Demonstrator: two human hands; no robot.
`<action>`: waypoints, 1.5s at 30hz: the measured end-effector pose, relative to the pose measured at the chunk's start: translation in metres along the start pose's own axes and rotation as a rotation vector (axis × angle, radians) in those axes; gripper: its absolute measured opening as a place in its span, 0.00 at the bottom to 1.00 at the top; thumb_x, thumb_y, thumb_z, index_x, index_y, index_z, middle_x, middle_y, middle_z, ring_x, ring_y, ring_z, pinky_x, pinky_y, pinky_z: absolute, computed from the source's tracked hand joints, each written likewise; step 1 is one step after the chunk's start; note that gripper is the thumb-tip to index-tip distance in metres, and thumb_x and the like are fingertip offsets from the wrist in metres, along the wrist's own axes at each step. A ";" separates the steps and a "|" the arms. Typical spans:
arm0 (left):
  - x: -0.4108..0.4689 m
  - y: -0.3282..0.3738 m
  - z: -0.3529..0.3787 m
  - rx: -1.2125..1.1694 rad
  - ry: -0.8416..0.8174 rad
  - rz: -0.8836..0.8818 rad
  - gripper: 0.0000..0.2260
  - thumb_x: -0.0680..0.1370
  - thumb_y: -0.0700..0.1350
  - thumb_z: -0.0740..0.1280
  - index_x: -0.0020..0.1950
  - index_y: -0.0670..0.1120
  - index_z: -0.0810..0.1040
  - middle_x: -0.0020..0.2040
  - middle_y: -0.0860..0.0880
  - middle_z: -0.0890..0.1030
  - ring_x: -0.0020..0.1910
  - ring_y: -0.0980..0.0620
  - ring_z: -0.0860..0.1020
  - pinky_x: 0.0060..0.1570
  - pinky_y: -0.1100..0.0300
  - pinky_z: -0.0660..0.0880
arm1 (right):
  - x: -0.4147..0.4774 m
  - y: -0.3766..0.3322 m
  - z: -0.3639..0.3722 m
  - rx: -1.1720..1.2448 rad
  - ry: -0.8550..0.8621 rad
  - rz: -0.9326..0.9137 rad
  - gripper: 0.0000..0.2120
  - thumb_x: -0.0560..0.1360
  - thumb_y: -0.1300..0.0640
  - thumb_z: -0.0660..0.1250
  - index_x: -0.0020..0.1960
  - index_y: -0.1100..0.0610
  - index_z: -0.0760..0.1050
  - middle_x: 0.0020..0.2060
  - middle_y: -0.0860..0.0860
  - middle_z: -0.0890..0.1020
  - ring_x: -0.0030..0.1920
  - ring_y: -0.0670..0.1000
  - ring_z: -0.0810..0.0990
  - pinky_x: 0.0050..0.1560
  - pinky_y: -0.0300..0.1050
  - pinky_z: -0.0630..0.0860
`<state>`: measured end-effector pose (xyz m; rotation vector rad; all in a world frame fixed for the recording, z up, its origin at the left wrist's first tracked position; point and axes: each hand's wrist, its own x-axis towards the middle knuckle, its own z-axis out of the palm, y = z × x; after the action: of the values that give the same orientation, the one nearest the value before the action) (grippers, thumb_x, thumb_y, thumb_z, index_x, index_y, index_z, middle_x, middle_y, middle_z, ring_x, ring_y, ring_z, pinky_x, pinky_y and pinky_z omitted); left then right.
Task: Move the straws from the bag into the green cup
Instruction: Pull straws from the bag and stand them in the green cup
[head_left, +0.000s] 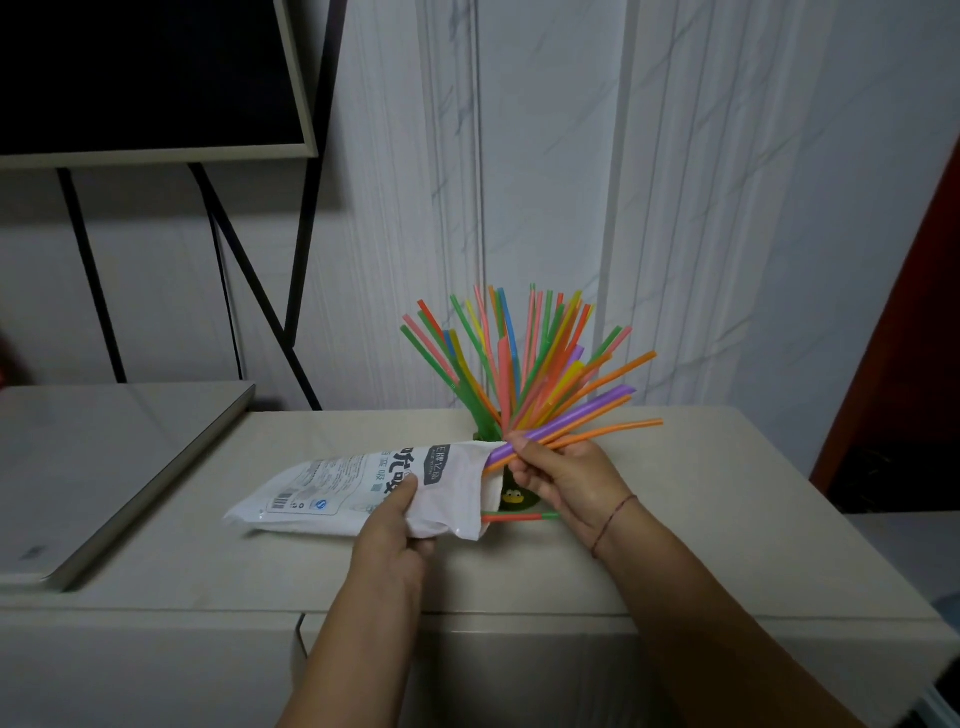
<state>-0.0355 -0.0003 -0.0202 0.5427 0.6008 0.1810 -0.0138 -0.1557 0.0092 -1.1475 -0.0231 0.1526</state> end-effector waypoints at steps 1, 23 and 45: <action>0.001 0.001 -0.001 -0.010 0.004 0.004 0.14 0.77 0.33 0.66 0.60 0.44 0.72 0.62 0.43 0.78 0.44 0.48 0.79 0.40 0.50 0.81 | 0.001 -0.003 -0.002 -0.028 0.029 -0.026 0.02 0.73 0.65 0.68 0.42 0.63 0.78 0.25 0.51 0.81 0.26 0.45 0.78 0.31 0.35 0.78; 0.021 0.018 -0.013 -0.052 0.085 0.066 0.07 0.78 0.34 0.64 0.50 0.45 0.74 0.66 0.44 0.77 0.39 0.51 0.77 0.19 0.54 0.75 | 0.015 -0.035 -0.038 -0.399 0.375 -0.442 0.05 0.74 0.61 0.68 0.49 0.60 0.79 0.31 0.53 0.81 0.28 0.46 0.79 0.40 0.42 0.82; 0.024 0.010 -0.002 -0.132 0.076 0.016 0.22 0.77 0.34 0.66 0.71 0.43 0.70 0.64 0.43 0.78 0.41 0.50 0.78 0.21 0.54 0.77 | 0.044 -0.042 -0.025 -0.699 0.301 -0.411 0.07 0.75 0.57 0.67 0.45 0.62 0.79 0.31 0.52 0.81 0.31 0.51 0.80 0.42 0.48 0.80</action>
<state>-0.0172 0.0169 -0.0285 0.4147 0.6539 0.2558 0.0364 -0.1898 0.0346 -1.8232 -0.0470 -0.4279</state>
